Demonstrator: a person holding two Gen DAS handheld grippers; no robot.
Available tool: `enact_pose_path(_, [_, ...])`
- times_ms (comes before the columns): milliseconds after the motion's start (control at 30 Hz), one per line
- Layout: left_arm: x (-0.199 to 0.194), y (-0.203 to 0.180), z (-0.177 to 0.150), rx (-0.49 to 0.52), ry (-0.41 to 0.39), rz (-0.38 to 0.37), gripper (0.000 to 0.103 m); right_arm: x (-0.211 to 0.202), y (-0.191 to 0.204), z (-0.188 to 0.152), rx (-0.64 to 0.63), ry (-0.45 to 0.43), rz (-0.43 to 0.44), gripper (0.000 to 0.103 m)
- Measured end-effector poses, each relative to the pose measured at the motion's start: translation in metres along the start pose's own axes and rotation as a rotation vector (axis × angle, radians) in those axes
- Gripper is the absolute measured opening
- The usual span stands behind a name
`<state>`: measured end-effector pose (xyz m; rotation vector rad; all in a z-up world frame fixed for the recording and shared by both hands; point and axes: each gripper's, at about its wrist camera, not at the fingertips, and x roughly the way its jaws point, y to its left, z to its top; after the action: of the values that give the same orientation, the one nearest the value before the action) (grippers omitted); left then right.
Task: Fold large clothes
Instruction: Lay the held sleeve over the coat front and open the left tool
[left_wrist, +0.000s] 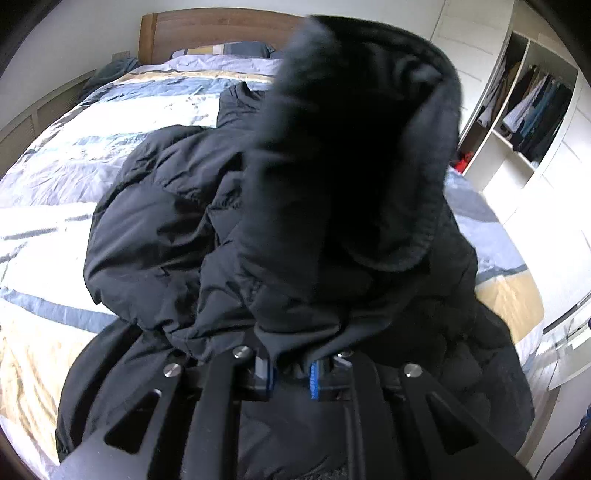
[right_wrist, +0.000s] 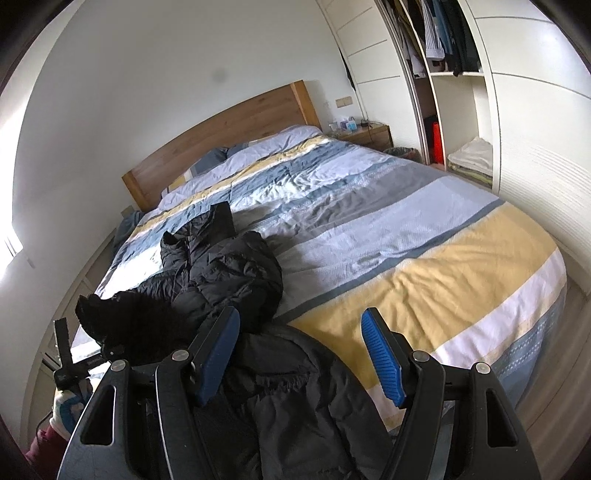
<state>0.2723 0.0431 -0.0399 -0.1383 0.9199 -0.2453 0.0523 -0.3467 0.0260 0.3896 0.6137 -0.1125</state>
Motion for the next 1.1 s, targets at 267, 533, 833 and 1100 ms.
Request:
enact_pose_path(267, [0.006,-0.023,-0.015,0.035,0.056,-0.026,0.026,0.009,-0.006,-0.009,0.014,0.030,0.023,0.068])
enact_pose_path(533, [-0.014,-0.040,-0.025,0.096,0.073,-0.088,0.026,0.008,0.001,-0.011,-0.003,0.035,0.050,0.068])
enact_pose_path(833, [-0.073,-0.004,-0.014,0.053,-0.022,-0.070,0.026,0.011,0.029,-0.012,-0.067,0.047,0.091,0.069])
enact_pose_path(1100, [-0.098,0.028,-0.012,-0.016,-0.064,-0.038,0.027,0.009,0.066,-0.012,-0.151,0.071,0.108,0.069])
